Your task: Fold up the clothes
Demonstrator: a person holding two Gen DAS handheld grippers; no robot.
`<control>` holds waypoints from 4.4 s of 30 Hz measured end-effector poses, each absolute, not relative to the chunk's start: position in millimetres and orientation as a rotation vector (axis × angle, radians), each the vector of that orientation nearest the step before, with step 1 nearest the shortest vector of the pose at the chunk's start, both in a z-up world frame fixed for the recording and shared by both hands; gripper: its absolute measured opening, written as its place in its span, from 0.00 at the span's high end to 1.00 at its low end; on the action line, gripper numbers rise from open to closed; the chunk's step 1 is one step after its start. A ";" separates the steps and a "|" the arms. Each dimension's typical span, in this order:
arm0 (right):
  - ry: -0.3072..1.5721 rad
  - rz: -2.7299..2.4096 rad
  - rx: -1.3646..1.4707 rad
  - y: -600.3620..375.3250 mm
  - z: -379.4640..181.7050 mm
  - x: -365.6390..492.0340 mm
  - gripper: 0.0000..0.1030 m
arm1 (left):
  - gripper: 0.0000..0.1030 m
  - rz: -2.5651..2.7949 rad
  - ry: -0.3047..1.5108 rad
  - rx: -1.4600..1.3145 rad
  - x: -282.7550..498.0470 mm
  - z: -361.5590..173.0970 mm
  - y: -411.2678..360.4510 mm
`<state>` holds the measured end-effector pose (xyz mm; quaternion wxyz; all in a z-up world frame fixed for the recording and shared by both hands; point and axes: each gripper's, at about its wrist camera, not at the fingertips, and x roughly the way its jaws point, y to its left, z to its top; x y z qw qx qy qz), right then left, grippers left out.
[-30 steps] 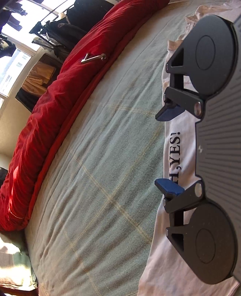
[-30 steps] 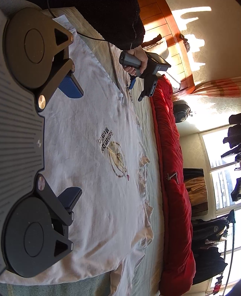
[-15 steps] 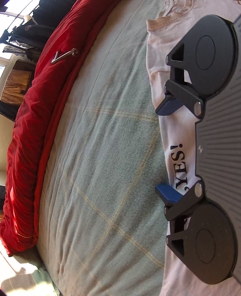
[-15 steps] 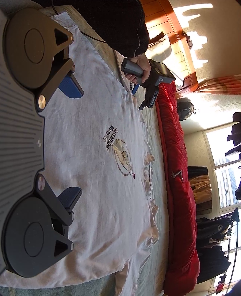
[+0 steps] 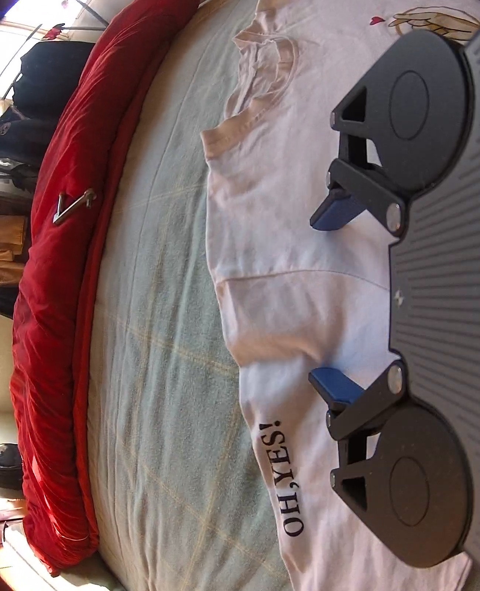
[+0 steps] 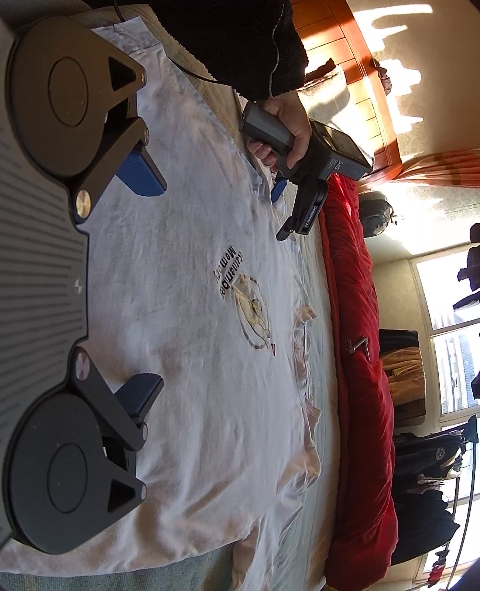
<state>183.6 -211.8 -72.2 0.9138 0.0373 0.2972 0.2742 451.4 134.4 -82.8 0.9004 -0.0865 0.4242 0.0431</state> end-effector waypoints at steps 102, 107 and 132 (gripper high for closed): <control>0.620 0.516 -0.092 -191.7 -84.5 180.1 0.00 | 0.15 0.674 0.655 -0.588 261.9 -60.0 412.2; 0.618 0.515 -0.091 -192.1 -84.6 179.5 0.00 | 0.15 0.586 0.606 -0.593 249.7 -42.5 397.7; 0.607 0.501 -0.104 -191.0 -83.8 175.0 0.00 | 0.11 -0.119 0.806 -0.226 272.9 19.5 126.9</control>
